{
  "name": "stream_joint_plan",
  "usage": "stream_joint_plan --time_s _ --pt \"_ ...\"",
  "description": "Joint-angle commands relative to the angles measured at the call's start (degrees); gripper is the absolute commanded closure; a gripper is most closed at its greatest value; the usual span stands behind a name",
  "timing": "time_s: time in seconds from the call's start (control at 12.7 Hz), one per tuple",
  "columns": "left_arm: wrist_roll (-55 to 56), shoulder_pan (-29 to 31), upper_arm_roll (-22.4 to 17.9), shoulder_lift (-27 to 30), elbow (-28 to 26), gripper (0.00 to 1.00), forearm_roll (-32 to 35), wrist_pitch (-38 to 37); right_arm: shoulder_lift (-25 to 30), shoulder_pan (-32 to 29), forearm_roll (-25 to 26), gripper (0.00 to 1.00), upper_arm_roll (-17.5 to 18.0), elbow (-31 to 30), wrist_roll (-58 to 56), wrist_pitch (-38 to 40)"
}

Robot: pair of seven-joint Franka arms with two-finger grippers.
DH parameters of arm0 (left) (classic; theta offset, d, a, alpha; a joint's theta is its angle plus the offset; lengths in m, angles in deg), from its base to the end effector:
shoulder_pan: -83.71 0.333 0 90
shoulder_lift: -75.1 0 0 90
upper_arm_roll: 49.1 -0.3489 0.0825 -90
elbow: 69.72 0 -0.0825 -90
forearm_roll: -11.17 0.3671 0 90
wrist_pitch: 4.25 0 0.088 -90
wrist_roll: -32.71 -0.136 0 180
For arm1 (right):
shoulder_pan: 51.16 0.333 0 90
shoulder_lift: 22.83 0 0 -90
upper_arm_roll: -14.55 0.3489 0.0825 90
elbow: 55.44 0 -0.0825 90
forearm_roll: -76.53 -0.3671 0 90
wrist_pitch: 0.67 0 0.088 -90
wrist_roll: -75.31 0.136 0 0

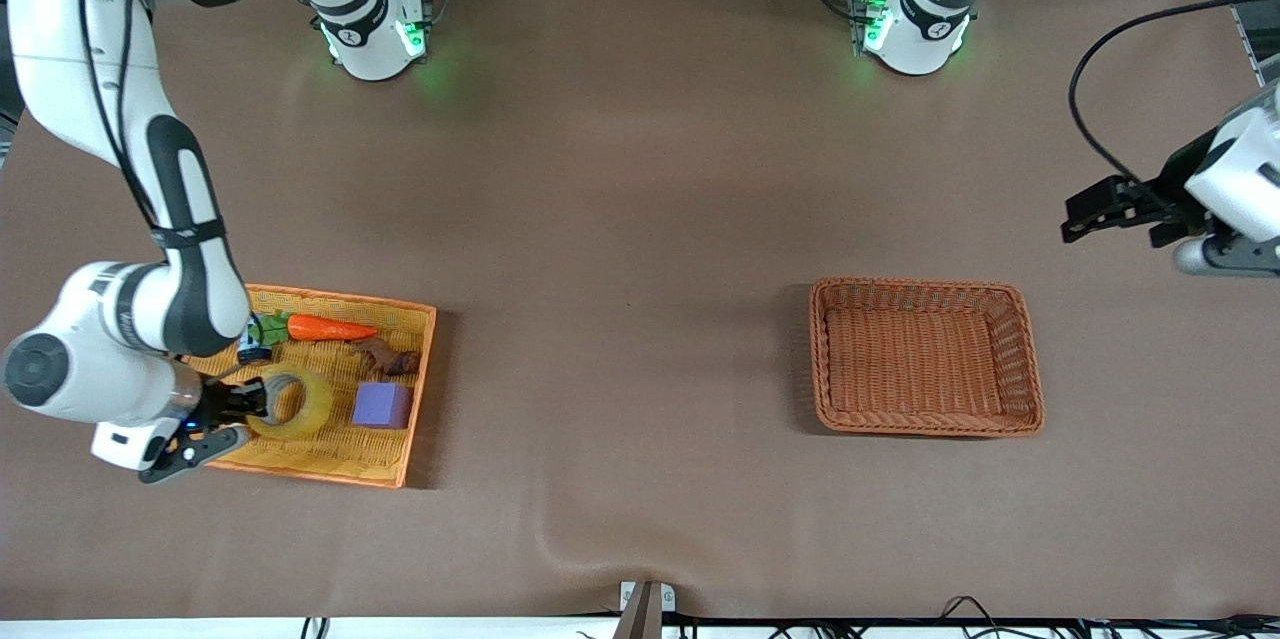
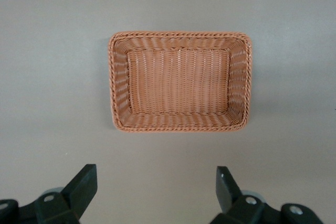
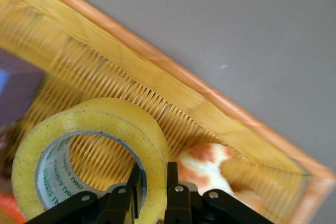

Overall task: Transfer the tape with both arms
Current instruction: 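Close the right gripper on the rim of the tape roll, then lift the tape with the right gripper while the left gripper approaches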

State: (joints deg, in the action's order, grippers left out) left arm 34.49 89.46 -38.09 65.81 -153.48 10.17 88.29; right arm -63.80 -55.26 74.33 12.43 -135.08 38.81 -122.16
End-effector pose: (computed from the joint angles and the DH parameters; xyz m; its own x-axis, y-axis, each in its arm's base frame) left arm 0.5929 -0.0474 0.5918 0.9983 -0.0577 -0.0075 -0.0573 -0.9972 0.0480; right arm 0.7356 -0.0717 0.2920 0.8687 0.4950 0.0180 0.4951 -0.8689 0.0024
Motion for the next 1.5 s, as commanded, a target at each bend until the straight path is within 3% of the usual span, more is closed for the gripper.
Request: stream_joint_plan --time_s 0.0,0.32,0.63,0.79,1.03,1.42 --pt "-0.2 -2.7 0.2 -3.0 0.6 0.0 0.3 4.0 7.5 -1.2 -1.1 1.0 1.7 -1.3 -4.1 5.6" --pt "-0.2 -7.1 0.2 -7.0 0.7 0.0 0.4 11.6 15.9 3.3 -1.1 1.0 2.6 -1.1 -1.6 15.7" --pt "-0.2 -12.8 0.1 -12.1 0.9 0.0 0.4 16.7 17.9 9.4 -1.2 1.0 3.9 1.8 19.0 26.8" --pt "2.2 -13.8 0.3 -14.3 1.5 0.0 0.0 18.7 17.9 15.3 -1.3 1.0 4.1 2.0 31.9 27.3" --pt "6.4 -20.7 -0.2 -18.8 4.8 0.0 0.1 22.0 16.4 24.0 -1.4 1.0 4.0 1.9 48.0 23.7" --pt "10.7 -21.8 0.2 -23.1 4.6 0.0 -3.7 26.5 11.3 33.0 -1.4 1.0 3.9 1.5 63.6 16.6"
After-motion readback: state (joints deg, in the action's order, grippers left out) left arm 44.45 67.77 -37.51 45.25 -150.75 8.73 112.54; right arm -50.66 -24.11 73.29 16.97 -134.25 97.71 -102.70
